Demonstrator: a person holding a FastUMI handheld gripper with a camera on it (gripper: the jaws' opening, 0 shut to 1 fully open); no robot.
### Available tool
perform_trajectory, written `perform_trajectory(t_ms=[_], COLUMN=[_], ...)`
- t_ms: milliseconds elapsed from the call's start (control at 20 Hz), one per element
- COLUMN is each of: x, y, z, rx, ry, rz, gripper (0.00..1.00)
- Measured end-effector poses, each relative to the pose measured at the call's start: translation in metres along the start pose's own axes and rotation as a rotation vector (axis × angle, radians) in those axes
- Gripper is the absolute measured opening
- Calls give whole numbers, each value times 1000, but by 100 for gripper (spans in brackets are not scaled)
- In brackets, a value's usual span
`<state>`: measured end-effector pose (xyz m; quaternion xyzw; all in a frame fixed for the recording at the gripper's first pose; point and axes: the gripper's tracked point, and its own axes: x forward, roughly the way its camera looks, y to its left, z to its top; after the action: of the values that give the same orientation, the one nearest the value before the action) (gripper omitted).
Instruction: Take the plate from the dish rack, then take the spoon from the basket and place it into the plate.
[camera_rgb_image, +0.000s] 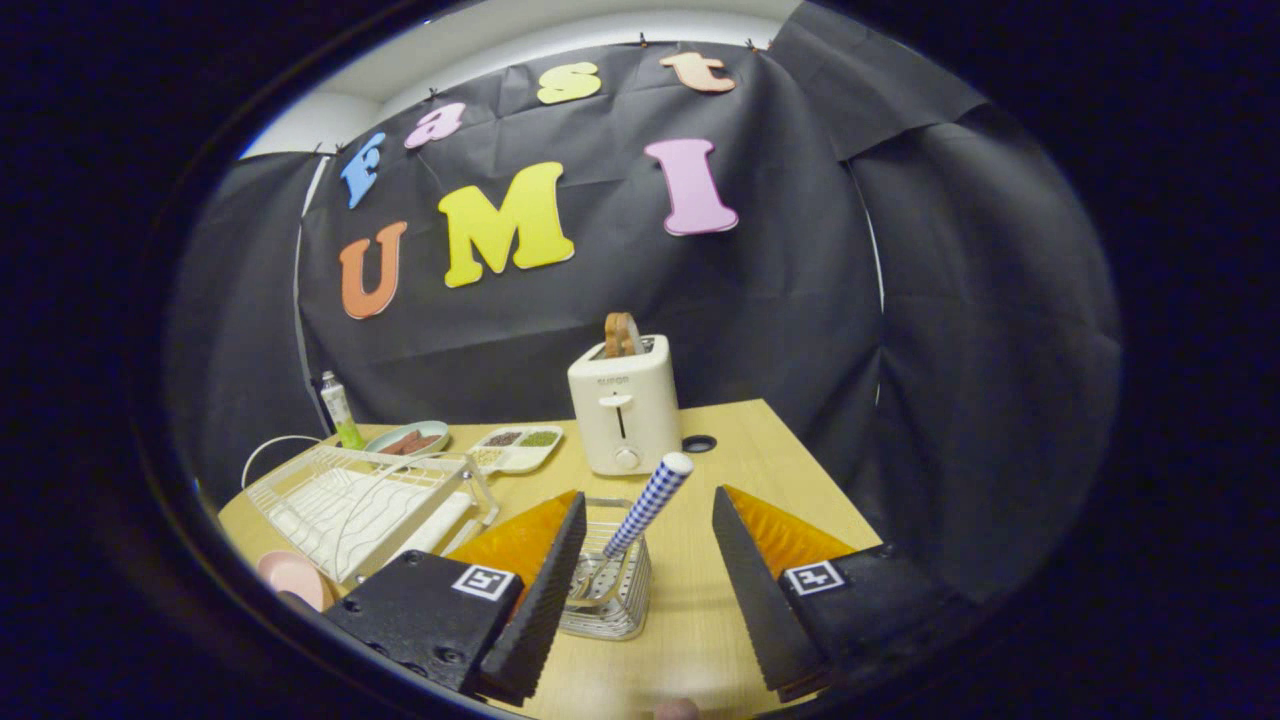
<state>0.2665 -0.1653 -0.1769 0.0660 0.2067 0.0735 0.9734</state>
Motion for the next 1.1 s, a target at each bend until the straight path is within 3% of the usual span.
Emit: perform_trajectory(t_ms=[150,400,500,700,900,1100], x=[6,0,-5,-17,-39,-92], y=[6,18,23,43,42,50], z=[5,6,5,11,43,87], rx=[15,76,77,94,114,147], ry=[0,15,20,13,-58,-186], rz=[46,64,54,12,-85,-160], gripper=[68,29,21,10,8,8])
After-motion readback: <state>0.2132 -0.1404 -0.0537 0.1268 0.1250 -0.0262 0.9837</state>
